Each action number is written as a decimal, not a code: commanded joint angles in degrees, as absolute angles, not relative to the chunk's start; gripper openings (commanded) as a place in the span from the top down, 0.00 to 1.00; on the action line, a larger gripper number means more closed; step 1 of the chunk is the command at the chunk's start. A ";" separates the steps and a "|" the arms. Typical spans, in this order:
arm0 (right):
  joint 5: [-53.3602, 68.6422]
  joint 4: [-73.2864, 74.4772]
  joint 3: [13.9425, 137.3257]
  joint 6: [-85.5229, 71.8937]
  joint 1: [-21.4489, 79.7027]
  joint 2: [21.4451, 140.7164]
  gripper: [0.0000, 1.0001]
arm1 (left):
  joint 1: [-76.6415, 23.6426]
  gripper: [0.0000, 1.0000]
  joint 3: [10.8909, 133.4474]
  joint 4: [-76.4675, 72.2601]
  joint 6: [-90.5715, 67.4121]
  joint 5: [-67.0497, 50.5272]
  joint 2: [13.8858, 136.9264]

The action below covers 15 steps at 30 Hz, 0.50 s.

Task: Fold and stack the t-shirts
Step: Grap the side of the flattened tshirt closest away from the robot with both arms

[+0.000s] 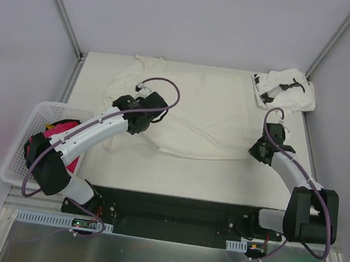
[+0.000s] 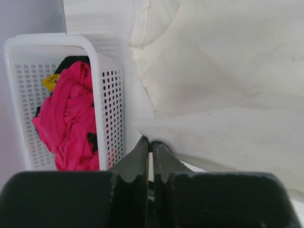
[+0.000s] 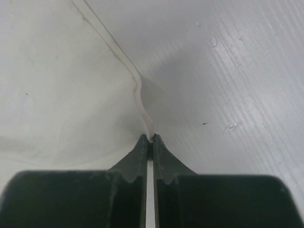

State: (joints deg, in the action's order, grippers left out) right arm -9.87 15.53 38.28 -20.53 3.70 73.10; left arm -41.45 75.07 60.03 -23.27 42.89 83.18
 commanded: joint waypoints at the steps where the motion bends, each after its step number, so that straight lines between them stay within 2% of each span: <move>1: -11.51 16.70 41.75 -20.04 3.96 74.35 0.99 | -40.17 1.00 78.22 61.61 -21.36 46.84 81.12; 15: -11.08 16.88 47.11 -19.51 3.96 78.04 0.99 | -37.53 1.00 79.45 60.38 -19.42 47.81 80.68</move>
